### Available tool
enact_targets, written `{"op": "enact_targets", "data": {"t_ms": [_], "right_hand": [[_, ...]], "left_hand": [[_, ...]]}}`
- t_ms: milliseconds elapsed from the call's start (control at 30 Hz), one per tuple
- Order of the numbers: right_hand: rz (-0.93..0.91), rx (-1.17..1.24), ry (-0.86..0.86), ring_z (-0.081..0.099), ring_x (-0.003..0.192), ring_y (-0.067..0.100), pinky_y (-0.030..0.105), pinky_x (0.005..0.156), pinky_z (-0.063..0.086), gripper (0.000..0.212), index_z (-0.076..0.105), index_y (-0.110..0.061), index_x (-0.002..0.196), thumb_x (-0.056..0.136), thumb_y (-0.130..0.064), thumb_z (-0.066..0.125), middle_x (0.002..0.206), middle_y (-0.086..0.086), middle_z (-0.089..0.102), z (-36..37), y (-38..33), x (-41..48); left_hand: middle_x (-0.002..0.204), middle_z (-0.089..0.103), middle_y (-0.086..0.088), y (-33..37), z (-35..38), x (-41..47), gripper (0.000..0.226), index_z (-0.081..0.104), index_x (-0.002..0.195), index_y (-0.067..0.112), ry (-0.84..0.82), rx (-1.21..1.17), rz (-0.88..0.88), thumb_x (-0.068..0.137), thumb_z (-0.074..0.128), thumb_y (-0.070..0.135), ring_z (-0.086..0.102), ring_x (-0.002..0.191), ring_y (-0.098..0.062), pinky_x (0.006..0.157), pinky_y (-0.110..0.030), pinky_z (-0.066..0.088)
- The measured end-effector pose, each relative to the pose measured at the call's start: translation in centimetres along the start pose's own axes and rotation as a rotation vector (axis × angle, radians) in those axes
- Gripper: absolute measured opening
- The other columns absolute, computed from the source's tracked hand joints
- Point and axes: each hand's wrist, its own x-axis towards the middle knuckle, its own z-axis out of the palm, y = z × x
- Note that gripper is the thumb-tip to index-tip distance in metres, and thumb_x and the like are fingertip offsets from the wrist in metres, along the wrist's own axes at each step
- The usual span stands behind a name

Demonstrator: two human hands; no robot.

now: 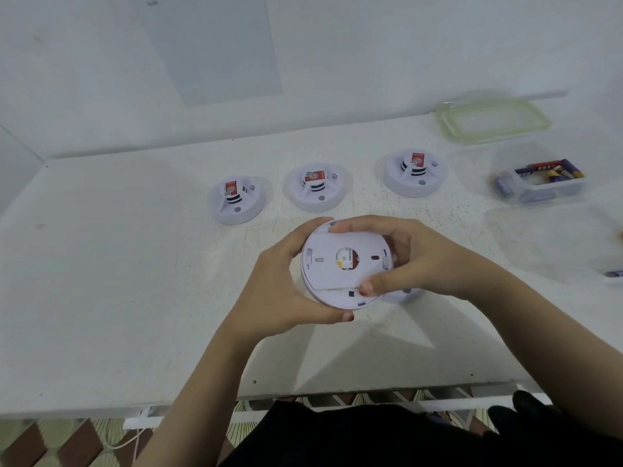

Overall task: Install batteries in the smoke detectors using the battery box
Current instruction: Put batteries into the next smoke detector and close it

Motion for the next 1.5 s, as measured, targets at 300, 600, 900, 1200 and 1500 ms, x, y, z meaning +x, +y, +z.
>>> {"op": "enact_targets", "data": {"t_ms": [300,600,900,1200,1500], "right_hand": [[0.012,-0.166,-0.074,0.049,0.123,0.013,0.038,0.1,0.046,0.065,0.06,-0.022,0.126,0.065,-0.005,0.078,0.129,-0.002,0.053,-0.4,-0.8,0.5],[-0.065,-0.576,0.025,0.037,0.127,-0.005,0.015,0.094,0.044,0.071,0.053,-0.04,0.125,0.062,-0.032,0.085,0.132,-0.022,0.044,-0.6,-2.0,1.1],[-0.314,-1.16,0.011,0.043,0.117,0.014,0.023,0.097,0.029,0.059,0.063,-0.014,0.115,0.062,-0.04,0.069,0.128,0.003,0.053,0.9,-1.7,2.4],[-0.436,-1.392,0.007,0.056,0.107,0.023,0.05,0.111,0.017,0.065,0.063,-0.003,0.112,0.058,-0.039,0.064,0.114,0.007,0.061,3.5,0.8,4.4],[-0.475,-1.287,0.049,0.055,0.11,0.02,0.057,0.112,0.018,0.061,0.062,-0.008,0.111,0.059,-0.039,0.067,0.117,0.004,0.059,4.2,1.4,5.6]], "left_hand": [[0.119,0.066,0.011,0.1,-0.3,-0.5,0.094,0.056,0.129,0.027,0.007,-0.017,0.008,0.043,0.093,0.014,0.06,0.116,-0.012,0.087,-0.017,0.049],[0.123,0.065,0.007,-0.3,-1.0,0.0,0.096,0.053,0.134,0.02,0.022,-0.006,0.015,0.046,0.093,0.015,0.057,0.12,-0.015,0.093,-0.02,0.048],[0.113,0.066,0.016,-1.2,-1.4,-0.6,0.094,0.055,0.126,0.034,0.041,0.074,-0.036,0.046,0.096,0.006,0.061,0.11,-0.006,0.084,-0.012,0.048],[0.105,0.066,0.017,-3.0,-1.9,-2.2,0.089,0.055,0.124,0.033,0.09,0.12,-0.116,0.045,0.091,0.016,0.062,0.1,-0.002,0.079,-0.013,0.051],[0.116,0.062,0.021,-3.7,-2.6,-3.4,0.087,0.049,0.126,0.037,0.152,0.166,-0.07,0.047,0.083,0.044,0.058,0.107,0.004,0.084,-0.007,0.045]]}}
